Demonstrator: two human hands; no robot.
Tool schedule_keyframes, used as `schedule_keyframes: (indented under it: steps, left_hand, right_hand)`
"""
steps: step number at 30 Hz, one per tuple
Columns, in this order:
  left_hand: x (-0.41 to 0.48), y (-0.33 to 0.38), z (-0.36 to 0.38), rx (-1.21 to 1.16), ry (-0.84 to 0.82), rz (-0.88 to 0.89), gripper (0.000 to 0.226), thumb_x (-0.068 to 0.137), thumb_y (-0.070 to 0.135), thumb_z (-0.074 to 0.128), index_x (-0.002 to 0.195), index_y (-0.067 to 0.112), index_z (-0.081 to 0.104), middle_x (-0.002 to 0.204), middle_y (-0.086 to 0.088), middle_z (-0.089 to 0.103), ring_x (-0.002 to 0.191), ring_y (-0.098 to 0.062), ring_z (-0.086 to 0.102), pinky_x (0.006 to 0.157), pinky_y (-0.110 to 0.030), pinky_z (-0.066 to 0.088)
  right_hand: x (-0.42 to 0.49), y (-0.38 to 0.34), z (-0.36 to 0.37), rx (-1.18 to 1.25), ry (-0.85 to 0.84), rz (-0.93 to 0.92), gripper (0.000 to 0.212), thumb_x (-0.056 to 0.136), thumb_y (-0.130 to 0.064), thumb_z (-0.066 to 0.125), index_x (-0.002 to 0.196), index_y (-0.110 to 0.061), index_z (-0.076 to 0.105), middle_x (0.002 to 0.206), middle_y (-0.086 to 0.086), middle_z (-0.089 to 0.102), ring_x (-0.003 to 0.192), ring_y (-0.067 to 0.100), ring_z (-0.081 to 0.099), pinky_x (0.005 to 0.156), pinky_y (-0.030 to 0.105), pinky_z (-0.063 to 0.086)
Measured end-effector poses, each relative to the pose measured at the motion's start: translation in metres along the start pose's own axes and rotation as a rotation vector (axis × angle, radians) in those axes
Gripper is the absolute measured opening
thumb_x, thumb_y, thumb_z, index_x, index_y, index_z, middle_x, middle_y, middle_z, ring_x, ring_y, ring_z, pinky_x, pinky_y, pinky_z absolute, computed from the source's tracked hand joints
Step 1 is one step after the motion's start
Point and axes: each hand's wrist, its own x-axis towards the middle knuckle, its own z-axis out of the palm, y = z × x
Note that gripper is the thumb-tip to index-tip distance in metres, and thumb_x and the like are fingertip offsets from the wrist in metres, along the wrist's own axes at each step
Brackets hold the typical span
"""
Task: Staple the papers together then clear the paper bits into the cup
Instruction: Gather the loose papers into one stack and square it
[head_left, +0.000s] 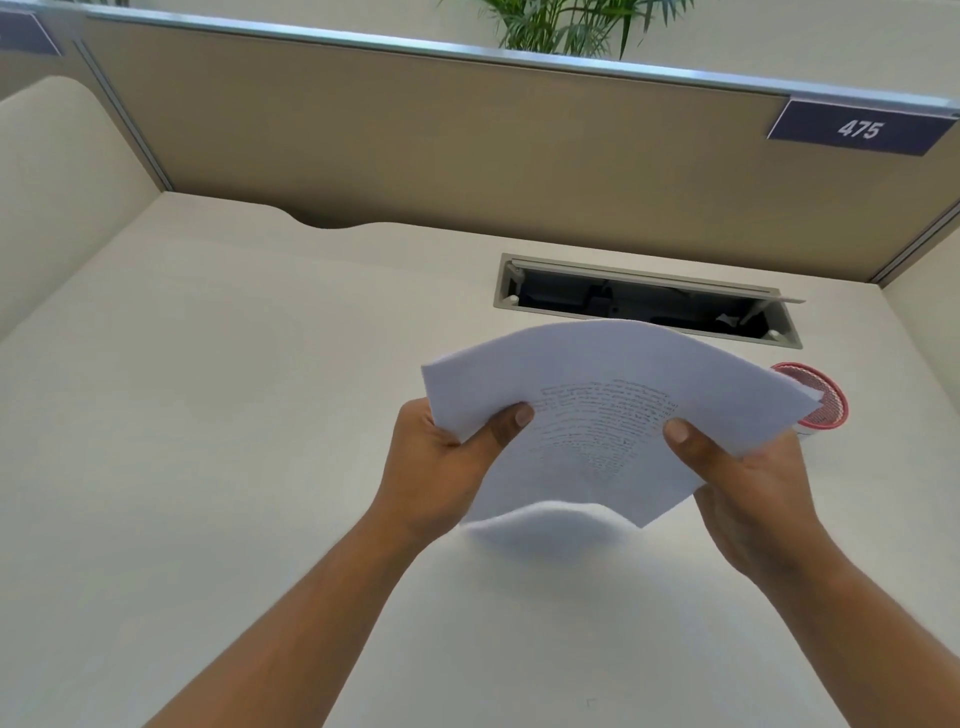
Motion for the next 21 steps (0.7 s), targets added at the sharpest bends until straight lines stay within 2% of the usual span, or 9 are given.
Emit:
schedule_keyframes:
  steps: [2, 4, 7, 9, 13, 16, 17, 19, 21]
  left_hand:
    - [0.001, -0.007, -0.003, -0.005, -0.013, -0.067, 0.011, 0.082, 0.026, 0.078, 0.093, 0.029, 0.079, 0.096, 0.000, 0.080, 0.089, -0.025, 0.076, 0.080, -0.051, 0.062]
    - [0.001, -0.014, -0.003, 0.010, -0.003, -0.134, 0.013, 0.082, 0.030, 0.076, 0.094, 0.024, 0.079, 0.097, -0.004, 0.080, 0.088, -0.029, 0.076, 0.080, -0.059, 0.061]
    - [0.002, -0.020, -0.005, -0.012, 0.011, -0.178, 0.008, 0.085, 0.026, 0.077, 0.093, 0.024, 0.079, 0.095, -0.005, 0.080, 0.085, -0.029, 0.077, 0.078, -0.056, 0.062]
    - [0.002, -0.024, -0.007, -0.058, 0.018, -0.199, 0.015, 0.084, 0.025, 0.074, 0.097, 0.017, 0.077, 0.097, -0.007, 0.079, 0.086, -0.031, 0.076, 0.076, -0.051, 0.063]
    - [0.008, -0.046, -0.017, -0.074, -0.001, -0.335, 0.022, 0.086, 0.025, 0.072, 0.099, 0.009, 0.076, 0.099, -0.009, 0.079, 0.090, -0.032, 0.076, 0.080, -0.050, 0.062]
    - [0.011, -0.072, -0.026, 0.028, -0.060, -0.426, 0.017, 0.091, 0.023, 0.070, 0.100, 0.009, 0.075, 0.097, -0.007, 0.080, 0.088, -0.031, 0.076, 0.079, -0.048, 0.063]
    - [0.011, -0.078, -0.027, 0.041, -0.063, -0.446, 0.017, 0.092, 0.022, 0.069, 0.099, 0.008, 0.075, 0.097, -0.008, 0.080, 0.087, -0.032, 0.076, 0.078, -0.048, 0.063]
    - [0.012, -0.091, -0.031, 0.035, -0.034, -0.467, 0.017, 0.092, 0.021, 0.069, 0.097, 0.006, 0.075, 0.095, -0.011, 0.079, 0.086, -0.034, 0.075, 0.077, -0.047, 0.063]
    - [0.013, -0.100, -0.035, 0.027, 0.015, -0.465, 0.017, 0.092, 0.020, 0.069, 0.093, 0.004, 0.075, 0.095, -0.015, 0.079, 0.084, -0.034, 0.075, 0.078, -0.052, 0.061]
  right_hand:
    - [0.000, 0.006, -0.001, 0.008, -0.017, 0.083, 0.035, 0.079, -0.007, 0.072, 0.098, -0.036, 0.075, 0.101, -0.006, 0.076, 0.097, 0.020, 0.072, 0.081, 0.037, 0.059]
    - [-0.002, 0.016, -0.001, -0.029, -0.010, 0.218, 0.022, 0.079, -0.013, 0.070, 0.096, -0.024, 0.078, 0.104, 0.003, 0.077, 0.101, 0.031, 0.071, 0.081, 0.040, 0.059]
    - [-0.003, 0.023, 0.000, -0.114, 0.031, 0.315, 0.017, 0.079, -0.021, 0.066, 0.091, -0.020, 0.078, 0.101, 0.004, 0.078, 0.093, 0.030, 0.073, 0.079, 0.043, 0.060]
    - [-0.004, 0.027, 0.000, -0.095, 0.036, 0.356, 0.018, 0.080, -0.021, 0.065, 0.092, -0.019, 0.078, 0.101, 0.005, 0.078, 0.092, 0.029, 0.074, 0.079, 0.044, 0.060]
    - [-0.006, 0.050, -0.003, 0.011, -0.008, 0.587, 0.027, 0.090, -0.012, 0.060, 0.113, -0.005, 0.070, 0.112, 0.011, 0.074, 0.101, 0.030, 0.071, 0.084, 0.041, 0.059]
    - [-0.008, 0.074, -0.005, -0.056, -0.037, 0.809, 0.025, 0.093, -0.011, 0.060, 0.116, -0.006, 0.069, 0.111, 0.009, 0.075, 0.098, 0.026, 0.073, 0.073, 0.031, 0.060]
    - [-0.008, 0.080, -0.006, -0.088, -0.058, 0.867, 0.025, 0.093, -0.012, 0.061, 0.116, -0.008, 0.069, 0.110, 0.007, 0.076, 0.097, 0.024, 0.074, 0.074, 0.032, 0.060]
    - [-0.007, 0.092, -0.007, -0.149, -0.105, 0.945, 0.025, 0.092, -0.017, 0.063, 0.116, -0.012, 0.069, 0.108, 0.004, 0.076, 0.097, 0.023, 0.073, 0.085, 0.040, 0.058]
    - [-0.003, 0.099, -0.007, -0.284, -0.115, 0.938, 0.024, 0.089, -0.022, 0.068, 0.113, -0.016, 0.070, 0.107, 0.000, 0.076, 0.098, 0.021, 0.073, 0.094, 0.048, 0.054]
